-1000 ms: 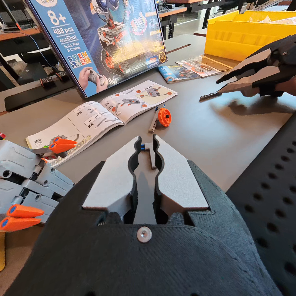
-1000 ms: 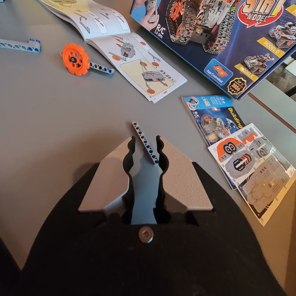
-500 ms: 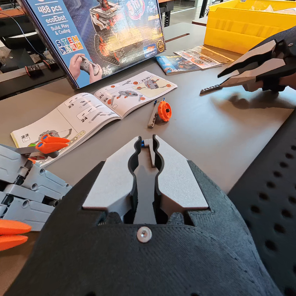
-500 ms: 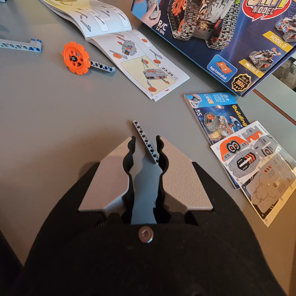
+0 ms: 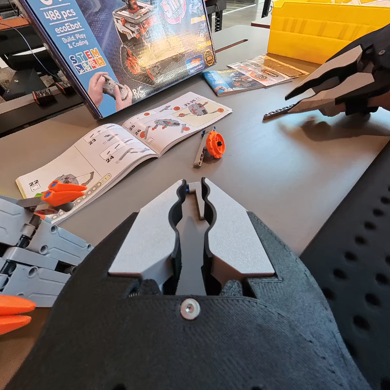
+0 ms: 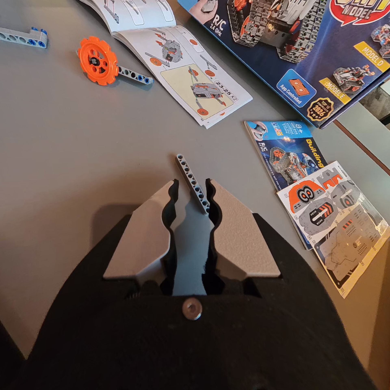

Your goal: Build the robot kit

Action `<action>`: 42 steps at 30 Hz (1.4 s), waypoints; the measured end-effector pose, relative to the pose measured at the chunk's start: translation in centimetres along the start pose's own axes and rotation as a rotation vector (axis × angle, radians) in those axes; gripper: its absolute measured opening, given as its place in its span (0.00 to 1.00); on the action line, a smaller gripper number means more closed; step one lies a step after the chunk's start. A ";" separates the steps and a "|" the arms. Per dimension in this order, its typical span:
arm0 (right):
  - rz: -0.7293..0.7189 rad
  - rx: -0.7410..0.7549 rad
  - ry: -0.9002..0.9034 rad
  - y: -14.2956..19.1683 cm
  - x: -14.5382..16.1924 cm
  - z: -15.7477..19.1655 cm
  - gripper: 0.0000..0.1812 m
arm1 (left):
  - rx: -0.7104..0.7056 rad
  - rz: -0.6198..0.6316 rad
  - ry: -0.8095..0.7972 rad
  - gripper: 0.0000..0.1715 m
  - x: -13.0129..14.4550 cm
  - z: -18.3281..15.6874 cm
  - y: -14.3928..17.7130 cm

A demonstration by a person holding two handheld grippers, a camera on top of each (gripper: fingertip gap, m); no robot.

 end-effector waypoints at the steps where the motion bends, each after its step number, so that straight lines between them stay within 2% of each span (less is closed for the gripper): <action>1: 0.003 0.000 0.006 0.0 0.0 0.0 0.14 | 0.000 -0.004 0.003 0.07 0.0 0.0 0.0; 21: 0.025 0.031 0.045 0.0 0.2 0.1 0.13 | 0.000 -0.152 0.046 0.08 -1.2 0.3 2.0; 27: 0.042 0.039 0.069 0.0 0.3 0.3 0.13 | 0.002 -0.191 0.067 0.08 -2.0 0.0 3.7; 30: 0.054 0.039 0.080 -0.1 0.3 0.3 0.13 | -0.055 -0.221 0.011 0.08 -3.0 0.4 5.4; 34: 0.063 0.042 0.095 -0.3 0.4 0.4 0.13 | -0.149 -0.245 0.001 0.11 -5.8 3.3 8.8; 42: 0.070 0.049 0.089 -0.3 0.4 0.3 0.13 | -0.356 -0.251 0.024 0.18 -13.6 12.7 15.4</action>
Point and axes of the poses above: each gripper's, where its closed fingertips meet, y back along the fingers, x out of its underside, z = x × y across the jaws, the point moved 7 cm from there along y, back along the fingers, and after that the axes turned 15 degrees about y, right-handed, at the moved point
